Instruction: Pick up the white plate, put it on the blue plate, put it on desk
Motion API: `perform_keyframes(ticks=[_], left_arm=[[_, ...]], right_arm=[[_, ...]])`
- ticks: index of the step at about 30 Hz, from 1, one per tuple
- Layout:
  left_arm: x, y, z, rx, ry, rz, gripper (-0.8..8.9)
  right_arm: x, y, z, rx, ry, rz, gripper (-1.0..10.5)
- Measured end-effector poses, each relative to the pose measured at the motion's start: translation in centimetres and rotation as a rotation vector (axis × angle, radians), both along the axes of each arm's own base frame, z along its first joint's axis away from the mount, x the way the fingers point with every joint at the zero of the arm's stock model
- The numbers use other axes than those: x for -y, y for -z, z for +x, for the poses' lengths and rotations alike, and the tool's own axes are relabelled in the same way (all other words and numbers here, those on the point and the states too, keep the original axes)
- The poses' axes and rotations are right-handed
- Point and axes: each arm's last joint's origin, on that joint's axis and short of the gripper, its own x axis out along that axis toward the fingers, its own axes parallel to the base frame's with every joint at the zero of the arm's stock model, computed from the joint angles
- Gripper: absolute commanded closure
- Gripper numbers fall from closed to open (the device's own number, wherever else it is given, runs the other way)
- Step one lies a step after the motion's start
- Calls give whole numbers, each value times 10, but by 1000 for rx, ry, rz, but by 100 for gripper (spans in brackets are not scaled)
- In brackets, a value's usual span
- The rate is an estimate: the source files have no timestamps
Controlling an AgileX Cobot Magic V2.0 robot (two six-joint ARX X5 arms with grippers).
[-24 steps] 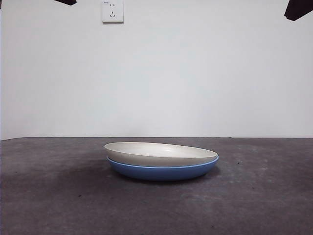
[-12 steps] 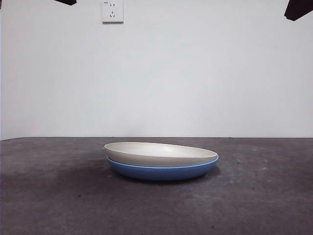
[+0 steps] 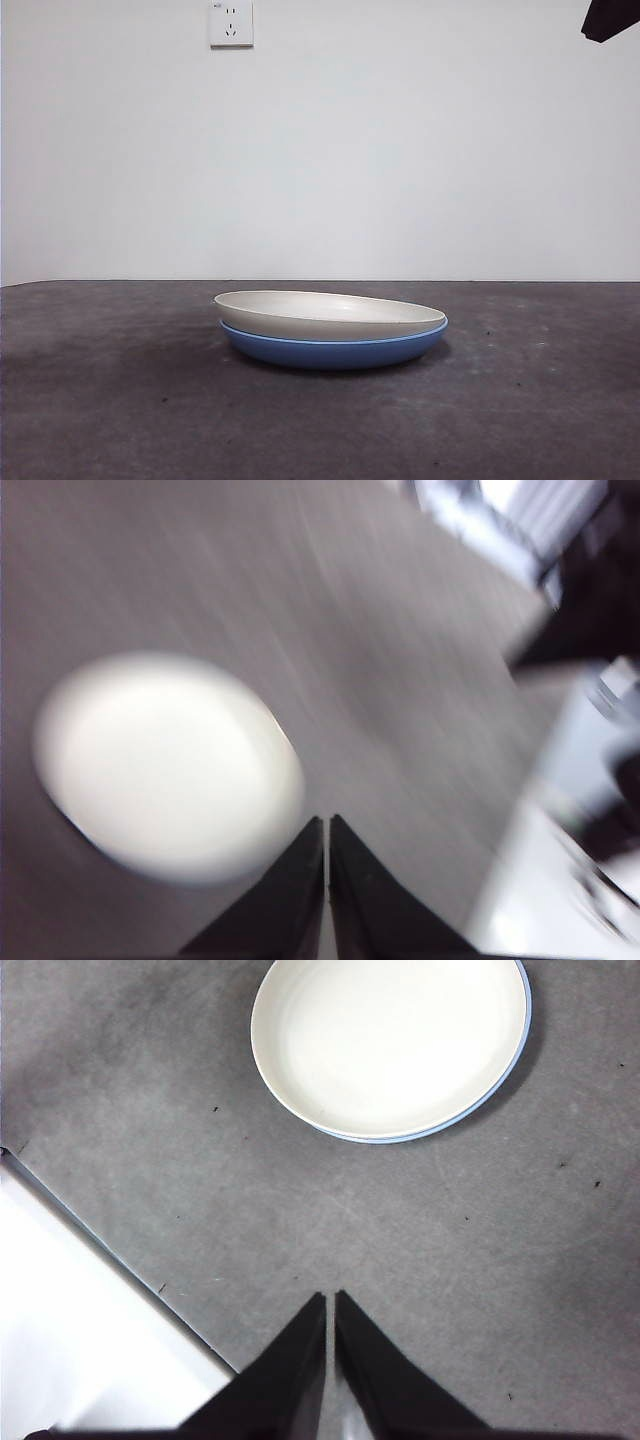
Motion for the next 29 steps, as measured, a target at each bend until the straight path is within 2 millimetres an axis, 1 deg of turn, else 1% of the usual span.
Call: perform_keyframes(ticks=[2,5,9,12,15,18,24,29], left_arm=[[-11,-2,-2,146,-61,-40,805],[-29,5,-11,380,-190,-84,805],[-49,26,-31,622,-470,-89,805],[-60,48,-47,703,-673,-76,805],[-67,74,-54,709,-836,-47,805],[-72,102,-56,683,-939,-15,805],[-74,151,-53,590,-961,38,805],[-75,176,-50,488,-955,86,805]], right_arm=[[0,0,0,0,0,0,939],[0,0,0,0,0,0,939],[0,0,0,0,0,0,939],[0,0,0,0,0,0,939],[0,0,0,0,0,0,939],[0,0,0,0,0,0,939],[0,0,0,0,0,0,939],[0,0,0,0,0,0,939]])
